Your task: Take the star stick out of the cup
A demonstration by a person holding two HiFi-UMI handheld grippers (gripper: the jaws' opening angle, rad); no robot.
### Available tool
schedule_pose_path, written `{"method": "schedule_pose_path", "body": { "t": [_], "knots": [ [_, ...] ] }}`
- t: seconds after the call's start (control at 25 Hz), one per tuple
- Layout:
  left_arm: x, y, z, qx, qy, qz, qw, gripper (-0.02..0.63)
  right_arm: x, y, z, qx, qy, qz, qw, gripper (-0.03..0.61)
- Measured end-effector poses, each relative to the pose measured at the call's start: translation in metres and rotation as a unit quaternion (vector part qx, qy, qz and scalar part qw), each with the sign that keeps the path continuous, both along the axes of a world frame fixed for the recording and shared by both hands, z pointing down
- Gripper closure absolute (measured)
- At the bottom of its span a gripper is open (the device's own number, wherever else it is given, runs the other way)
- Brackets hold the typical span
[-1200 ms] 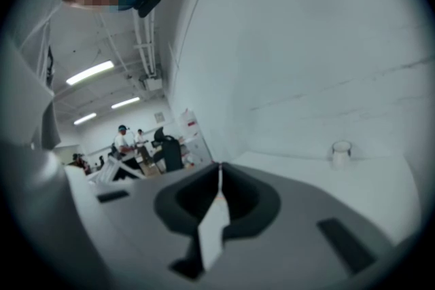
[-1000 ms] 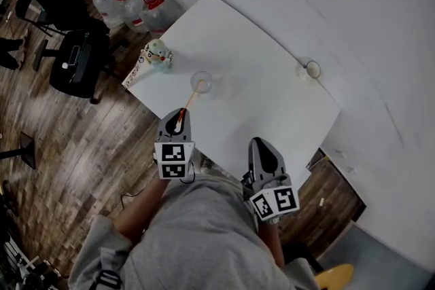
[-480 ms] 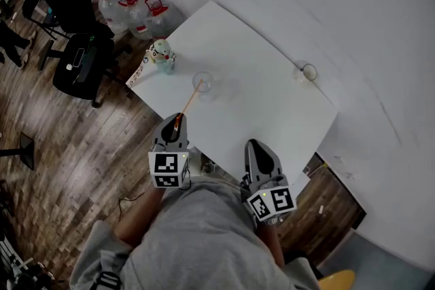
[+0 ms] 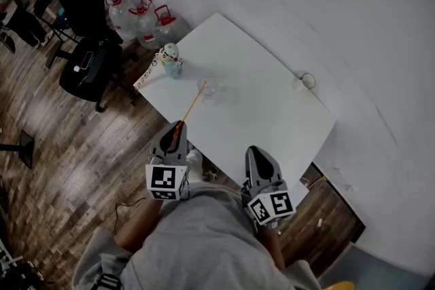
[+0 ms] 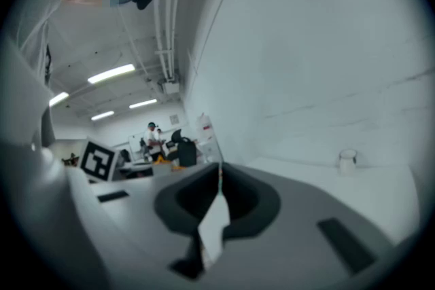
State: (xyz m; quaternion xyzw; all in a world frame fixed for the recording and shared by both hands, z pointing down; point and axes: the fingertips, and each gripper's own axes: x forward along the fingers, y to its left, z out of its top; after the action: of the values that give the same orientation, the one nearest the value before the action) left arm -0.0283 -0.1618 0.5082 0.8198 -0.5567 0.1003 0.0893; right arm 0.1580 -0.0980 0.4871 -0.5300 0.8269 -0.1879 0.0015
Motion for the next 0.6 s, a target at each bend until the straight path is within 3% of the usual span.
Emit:
{"method": "schedule_pose_path", "body": {
  "t": [0.6],
  "knots": [
    [0.008, 0.061, -0.051, 0.083, 0.027, 0.057, 0.9945, 0.569, -0.004, 0.047, -0.001, 0.006, 0.004, 0.0, 1.0, 0.541]
  ]
}}
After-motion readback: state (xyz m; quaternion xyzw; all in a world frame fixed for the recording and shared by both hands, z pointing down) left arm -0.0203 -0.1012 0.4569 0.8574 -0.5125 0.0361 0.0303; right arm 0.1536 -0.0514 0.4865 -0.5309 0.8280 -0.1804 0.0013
